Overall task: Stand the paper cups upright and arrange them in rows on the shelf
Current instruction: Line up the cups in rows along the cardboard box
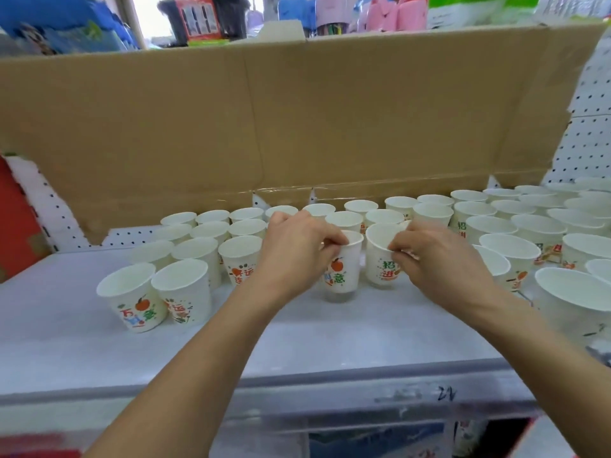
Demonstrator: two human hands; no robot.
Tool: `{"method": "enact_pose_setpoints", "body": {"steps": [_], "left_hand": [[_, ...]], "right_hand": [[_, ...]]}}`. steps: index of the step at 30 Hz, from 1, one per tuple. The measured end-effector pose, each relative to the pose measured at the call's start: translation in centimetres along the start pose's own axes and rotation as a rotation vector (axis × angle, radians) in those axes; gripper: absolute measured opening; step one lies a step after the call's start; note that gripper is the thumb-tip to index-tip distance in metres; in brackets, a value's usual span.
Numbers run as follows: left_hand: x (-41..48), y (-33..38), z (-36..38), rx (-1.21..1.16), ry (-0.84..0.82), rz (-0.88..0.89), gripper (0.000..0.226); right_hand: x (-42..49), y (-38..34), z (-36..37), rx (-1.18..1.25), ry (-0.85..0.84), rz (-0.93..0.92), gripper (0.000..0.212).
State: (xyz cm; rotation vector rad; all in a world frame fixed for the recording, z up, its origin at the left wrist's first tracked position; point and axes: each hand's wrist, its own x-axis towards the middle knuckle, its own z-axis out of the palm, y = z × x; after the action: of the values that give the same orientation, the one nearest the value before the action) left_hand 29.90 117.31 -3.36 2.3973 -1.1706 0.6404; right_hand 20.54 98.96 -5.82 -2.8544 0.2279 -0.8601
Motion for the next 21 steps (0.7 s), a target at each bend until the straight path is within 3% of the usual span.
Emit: {"method": "enact_pose_setpoints", "body": {"steps": [4, 11, 21], "left_hand": [[-3.8, -2.7, -3.8, -0.187, 0.083, -0.009, 0.014], [-8.2, -7.5, -6.5, -0.046, 0.044, -0.077, 0.013], [-9.1, -8.5, -5.7, 0.058, 0.018, -0.071, 0.006]], "right_hand": [[-0.8, -1.4, -1.6, 0.18, 0.018, -0.119, 0.007], [-0.6, -8.0, 0.3, 0.253, -0.152, -0.261, 0.015], [-0.3, -10.8, 2.4, 0.219, -0.132, -0.325, 0.02]]}}
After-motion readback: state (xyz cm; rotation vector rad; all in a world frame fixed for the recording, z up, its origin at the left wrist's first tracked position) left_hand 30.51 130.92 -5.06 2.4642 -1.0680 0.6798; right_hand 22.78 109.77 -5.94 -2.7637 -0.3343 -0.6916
